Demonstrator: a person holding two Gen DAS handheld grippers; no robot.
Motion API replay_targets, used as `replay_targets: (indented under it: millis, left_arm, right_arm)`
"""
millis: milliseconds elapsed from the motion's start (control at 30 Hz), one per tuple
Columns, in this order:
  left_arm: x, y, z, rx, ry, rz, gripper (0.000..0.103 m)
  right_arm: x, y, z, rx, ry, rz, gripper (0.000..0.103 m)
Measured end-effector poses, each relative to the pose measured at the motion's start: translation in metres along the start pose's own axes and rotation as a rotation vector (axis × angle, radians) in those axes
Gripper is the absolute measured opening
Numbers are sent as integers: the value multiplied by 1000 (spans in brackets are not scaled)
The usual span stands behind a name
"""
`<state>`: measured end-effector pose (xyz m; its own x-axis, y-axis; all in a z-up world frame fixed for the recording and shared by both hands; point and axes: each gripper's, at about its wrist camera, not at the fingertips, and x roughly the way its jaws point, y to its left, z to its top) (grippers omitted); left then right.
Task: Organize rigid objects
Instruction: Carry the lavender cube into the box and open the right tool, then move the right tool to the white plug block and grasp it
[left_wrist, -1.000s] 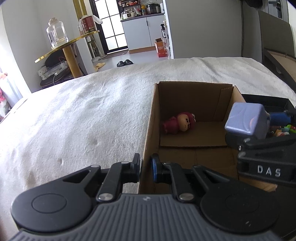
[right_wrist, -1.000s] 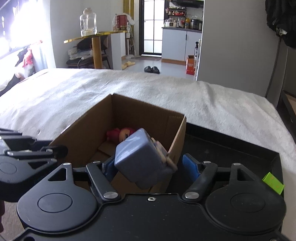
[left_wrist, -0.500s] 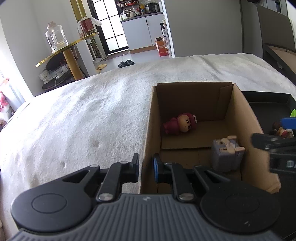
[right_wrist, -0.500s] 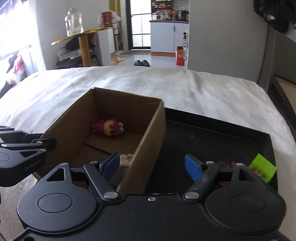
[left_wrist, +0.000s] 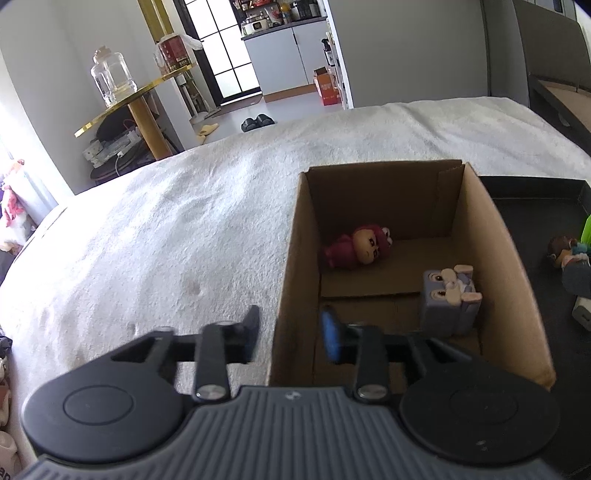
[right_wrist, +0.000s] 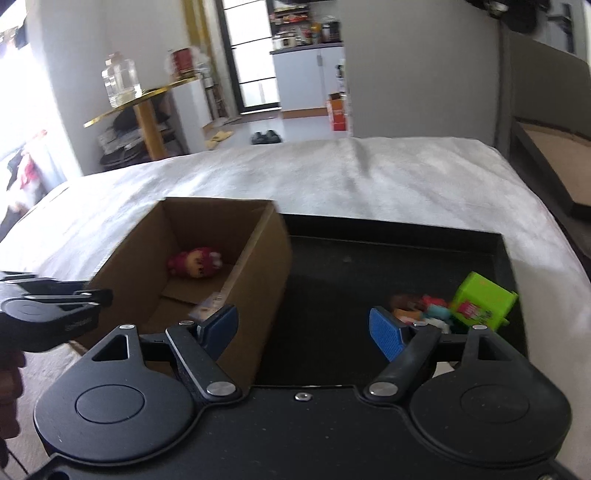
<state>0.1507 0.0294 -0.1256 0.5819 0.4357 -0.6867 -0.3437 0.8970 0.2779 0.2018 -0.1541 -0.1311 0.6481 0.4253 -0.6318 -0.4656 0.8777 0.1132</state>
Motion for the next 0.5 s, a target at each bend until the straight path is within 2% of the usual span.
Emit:
replay_targets:
  millis: [133,500]
  left_arm:
    - [-2,-10,1,41,-8,27,63]
    - [-3,-31,5,96,-15,58,84]
  right_arm:
    - [5,-20,-8,32,20,-52,77]
    - [19,-56,-27,109,59,-149,77]
